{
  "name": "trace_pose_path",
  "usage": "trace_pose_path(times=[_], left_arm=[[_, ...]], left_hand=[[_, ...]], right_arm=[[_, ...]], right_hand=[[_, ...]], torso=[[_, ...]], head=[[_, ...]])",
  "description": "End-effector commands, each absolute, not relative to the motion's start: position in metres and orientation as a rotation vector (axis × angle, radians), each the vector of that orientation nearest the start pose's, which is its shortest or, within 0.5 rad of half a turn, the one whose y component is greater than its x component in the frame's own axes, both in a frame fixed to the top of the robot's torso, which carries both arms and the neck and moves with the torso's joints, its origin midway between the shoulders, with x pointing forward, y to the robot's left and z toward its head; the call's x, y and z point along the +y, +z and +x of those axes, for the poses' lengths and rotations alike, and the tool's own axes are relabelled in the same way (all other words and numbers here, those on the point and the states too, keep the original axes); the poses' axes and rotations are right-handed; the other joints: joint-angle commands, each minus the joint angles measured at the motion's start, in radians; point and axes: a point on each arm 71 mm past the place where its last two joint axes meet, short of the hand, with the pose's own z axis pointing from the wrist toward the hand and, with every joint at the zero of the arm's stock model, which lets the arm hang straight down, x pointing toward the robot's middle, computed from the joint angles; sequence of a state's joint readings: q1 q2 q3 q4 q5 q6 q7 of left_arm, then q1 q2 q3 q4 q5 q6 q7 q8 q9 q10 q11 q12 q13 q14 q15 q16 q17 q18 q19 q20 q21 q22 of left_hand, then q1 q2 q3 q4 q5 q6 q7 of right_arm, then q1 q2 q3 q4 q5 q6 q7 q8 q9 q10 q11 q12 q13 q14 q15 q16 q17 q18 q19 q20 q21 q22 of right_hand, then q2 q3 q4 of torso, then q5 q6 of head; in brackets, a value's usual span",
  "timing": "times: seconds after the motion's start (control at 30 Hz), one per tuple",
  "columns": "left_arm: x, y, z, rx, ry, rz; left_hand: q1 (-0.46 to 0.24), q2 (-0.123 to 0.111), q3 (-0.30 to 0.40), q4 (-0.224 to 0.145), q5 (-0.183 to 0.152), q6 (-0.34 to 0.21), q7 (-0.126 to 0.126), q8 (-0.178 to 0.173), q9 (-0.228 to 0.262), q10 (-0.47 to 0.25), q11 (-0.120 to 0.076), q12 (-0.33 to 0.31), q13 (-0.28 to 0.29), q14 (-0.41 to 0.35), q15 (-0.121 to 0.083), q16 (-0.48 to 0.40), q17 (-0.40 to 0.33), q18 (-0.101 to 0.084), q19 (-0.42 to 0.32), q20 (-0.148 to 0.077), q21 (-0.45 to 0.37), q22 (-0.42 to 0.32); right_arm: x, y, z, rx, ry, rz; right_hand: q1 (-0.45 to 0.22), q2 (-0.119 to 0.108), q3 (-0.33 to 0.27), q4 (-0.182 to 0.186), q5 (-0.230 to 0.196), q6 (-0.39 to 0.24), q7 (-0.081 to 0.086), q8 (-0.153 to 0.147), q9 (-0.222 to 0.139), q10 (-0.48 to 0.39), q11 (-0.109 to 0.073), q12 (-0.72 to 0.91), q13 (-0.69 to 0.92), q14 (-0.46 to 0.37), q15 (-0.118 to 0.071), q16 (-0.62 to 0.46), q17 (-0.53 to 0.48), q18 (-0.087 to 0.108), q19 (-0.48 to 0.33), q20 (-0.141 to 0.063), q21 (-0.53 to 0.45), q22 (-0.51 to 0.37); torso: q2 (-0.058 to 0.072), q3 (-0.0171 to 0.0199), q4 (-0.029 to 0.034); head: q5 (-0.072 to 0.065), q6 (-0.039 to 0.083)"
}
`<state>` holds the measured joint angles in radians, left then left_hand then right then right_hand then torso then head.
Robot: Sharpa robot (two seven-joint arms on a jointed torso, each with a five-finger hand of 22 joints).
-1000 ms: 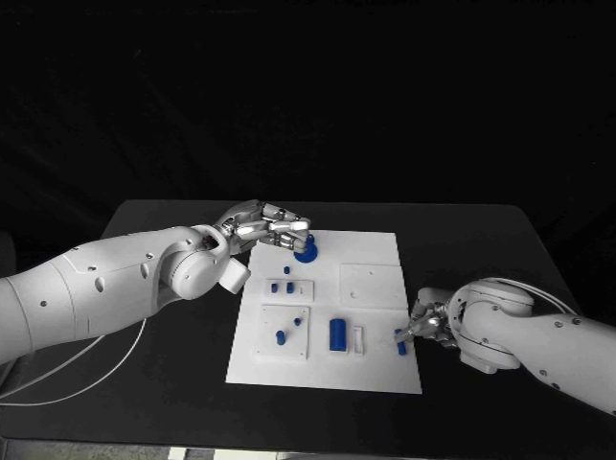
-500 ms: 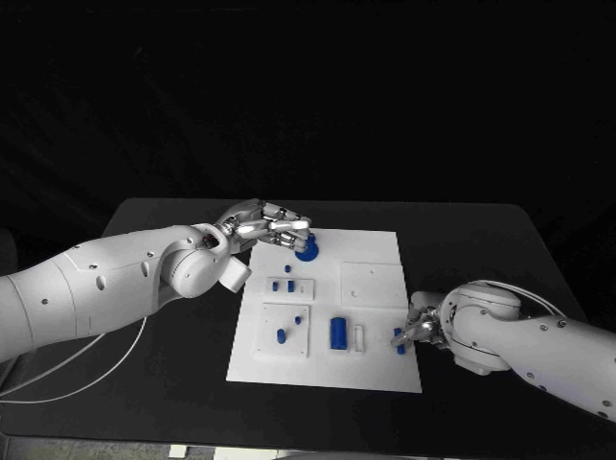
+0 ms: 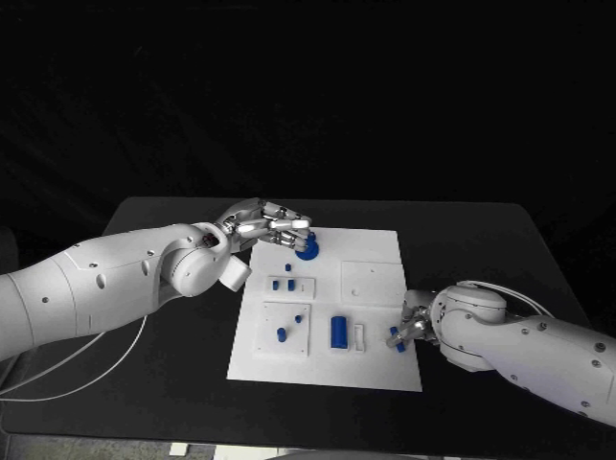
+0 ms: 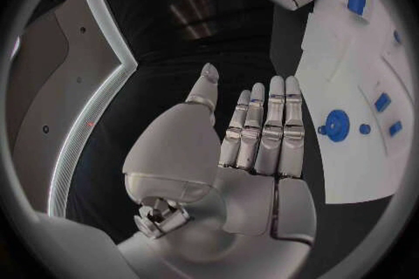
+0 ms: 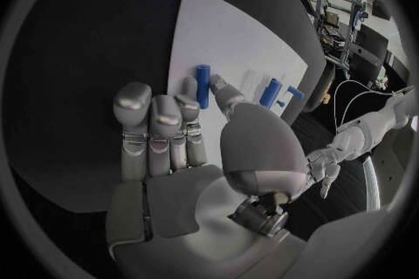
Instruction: Assemble the parts on the task board
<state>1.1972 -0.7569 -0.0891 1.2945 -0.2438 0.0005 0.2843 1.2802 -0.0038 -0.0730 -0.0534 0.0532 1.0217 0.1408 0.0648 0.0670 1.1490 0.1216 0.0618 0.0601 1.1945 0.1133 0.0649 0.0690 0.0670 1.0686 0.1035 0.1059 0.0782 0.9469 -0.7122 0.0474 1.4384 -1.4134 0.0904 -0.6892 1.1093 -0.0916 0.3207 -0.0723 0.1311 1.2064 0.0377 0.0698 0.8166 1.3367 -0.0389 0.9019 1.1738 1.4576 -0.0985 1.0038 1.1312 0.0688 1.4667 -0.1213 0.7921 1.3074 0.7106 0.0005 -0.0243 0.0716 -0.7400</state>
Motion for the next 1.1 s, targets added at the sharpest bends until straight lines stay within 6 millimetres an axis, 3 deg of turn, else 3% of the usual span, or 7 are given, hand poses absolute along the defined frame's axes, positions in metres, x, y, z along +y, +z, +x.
trace_pose_path(times=[0.03, 0.2, 0.33, 0.47, 0.53, 0.63, 1.1], left_arm=[[0.213, -0.216, 0.511, 1.77, -1.536, -0.85], [0.213, -0.216, 0.511, 1.774, -1.535, -0.85], [0.213, -0.217, 0.511, 1.776, -1.535, -0.851], [0.213, -0.217, 0.511, 1.778, -1.534, -0.851], [0.213, -0.217, 0.511, 1.778, -1.533, -0.852], [0.213, -0.217, 0.511, 1.779, -1.532, -0.852], [0.213, -0.218, 0.511, 1.783, -1.531, -0.853]], left_hand=[[-0.004, 0.005, -0.003, 0.001, 0.003, 0.004, 0.002, 0.0, 0.001, 0.002, 0.002, -0.002, 0.001, -0.007, 0.001, -0.002, 0.0, -0.007, -0.005, -0.002, 0.001, -0.001], [-0.004, 0.005, -0.004, 0.002, 0.003, 0.002, 0.003, 0.0, 0.001, 0.0, 0.003, -0.002, 0.001, -0.008, 0.002, -0.002, 0.0, -0.006, -0.006, -0.001, 0.001, -0.001], [-0.004, 0.005, -0.003, 0.002, 0.003, 0.0, 0.003, 0.0, 0.0, 0.0, 0.003, -0.002, 0.001, -0.008, 0.002, -0.002, 0.0, -0.006, -0.006, -0.001, 0.001, -0.001], [-0.003, 0.005, -0.003, 0.002, 0.003, -0.003, 0.004, -0.001, 0.0, -0.001, 0.004, -0.002, 0.001, -0.008, 0.002, -0.002, 0.0, -0.006, -0.006, -0.001, 0.001, -0.001], [-0.003, 0.005, -0.003, 0.002, 0.003, -0.003, 0.004, -0.001, 0.0, -0.001, 0.004, -0.002, 0.001, -0.008, 0.002, -0.002, 0.0, -0.006, -0.006, -0.001, 0.001, -0.001], [-0.003, 0.005, -0.003, 0.002, 0.003, -0.003, 0.004, -0.001, 0.0, -0.001, 0.004, -0.002, 0.001, -0.008, 0.002, -0.002, 0.0, -0.006, -0.006, -0.001, 0.001, -0.001], [-0.003, 0.005, -0.003, 0.002, 0.003, -0.003, 0.004, -0.001, 0.0, -0.001, 0.004, -0.002, 0.001, -0.008, 0.002, -0.002, 0.0, -0.006, -0.006, -0.001, 0.001, -0.001]], right_arm=[[-0.196, -0.331, 0.439, 2.356, 0.02, 0.057], [-0.198, -0.333, 0.438, 2.373, 0.031, 0.091], [-0.201, -0.335, 0.437, 2.384, 0.07, 0.175], [-0.203, -0.336, 0.437, 2.391, 0.113, 0.271], [-0.205, -0.336, 0.436, 2.394, 0.135, 0.321], [-0.205, -0.336, 0.435, 2.396, 0.178, 0.391], [-0.192, -0.325, 0.425, 2.371, 0.423, 0.594]], right_hand=[[0.036, 0.02, 0.028, -0.048, 0.105, -0.047, 0.021, -0.008, -0.617, -0.007, 0.002, 0.002, 0.001, 0.004, 0.001, 0.002, 0.0, -0.011, 0.051, 0.002, 0.002, 0.101], [0.015, 0.032, 0.11, -0.152, 0.238, -0.075, 0.04, -0.007, -0.679, -0.017, 0.009, -0.001, 0.001, 0.003, 0.006, 0.001, -0.001, -0.006, 0.049, 0.006, 0.005, 0.102], [-0.002, 0.026, 0.25, -0.213, 0.359, -0.093, 0.054, -0.007, -0.725, -0.024, 0.013, -0.003, 0.0, 0.0, 0.007, 0.001, 0.0, 0.0, 0.046, 0.007, 0.015, 0.104], [-0.008, -0.002, 0.36, -0.21, 0.414, -0.083, 0.055, -0.007, -0.74, -0.021, 0.011, -0.002, -0.001, -0.002, 0.006, 0.0, 0.0, 0.004, 0.04, 0.006, 0.035, 0.105], [-0.011, -0.006, 0.372, -0.21, 0.437, -0.078, 0.053, -0.006, -0.741, -0.019, 0.01, 0.002, 0.001, -0.002, 0.005, 0.001, 0.001, 0.005, 0.036, 0.006, 0.046, 0.105], [-0.016, -0.006, 0.371, -0.209, 0.446, -0.072, 0.052, -0.007, -0.742, -0.017, 0.009, 0.005, 0.002, -0.001, 0.005, 0.003, 0.002, 0.006, 0.03, 0.006, 0.061, 0.105], [-0.024, 0.029, 0.181, -0.196, 0.418, -0.049, 0.042, -0.006, -0.74, -0.013, 0.005, 0.01, 0.004, 0.002, 0.004, -0.002, -0.005, 0.001, 0.037, 0.006, 0.041, 0.1]], torso=[[0.0, 0.0001, -0.001], [0.0, -0.0003, -0.0018], [0.0, 0.0004, -0.0012], [0.0, 0.0005, -0.001], [0.0, 0.0005, -0.0008], [0.0, 0.0007, -0.0012], [0.001, 0.0011, -0.0011]], head=[[0.001, -0.001], [0.001, -0.001], [0.002, -0.001], [0.002, -0.002], [0.002, -0.002], [0.003, -0.003], [0.002, -0.003]])
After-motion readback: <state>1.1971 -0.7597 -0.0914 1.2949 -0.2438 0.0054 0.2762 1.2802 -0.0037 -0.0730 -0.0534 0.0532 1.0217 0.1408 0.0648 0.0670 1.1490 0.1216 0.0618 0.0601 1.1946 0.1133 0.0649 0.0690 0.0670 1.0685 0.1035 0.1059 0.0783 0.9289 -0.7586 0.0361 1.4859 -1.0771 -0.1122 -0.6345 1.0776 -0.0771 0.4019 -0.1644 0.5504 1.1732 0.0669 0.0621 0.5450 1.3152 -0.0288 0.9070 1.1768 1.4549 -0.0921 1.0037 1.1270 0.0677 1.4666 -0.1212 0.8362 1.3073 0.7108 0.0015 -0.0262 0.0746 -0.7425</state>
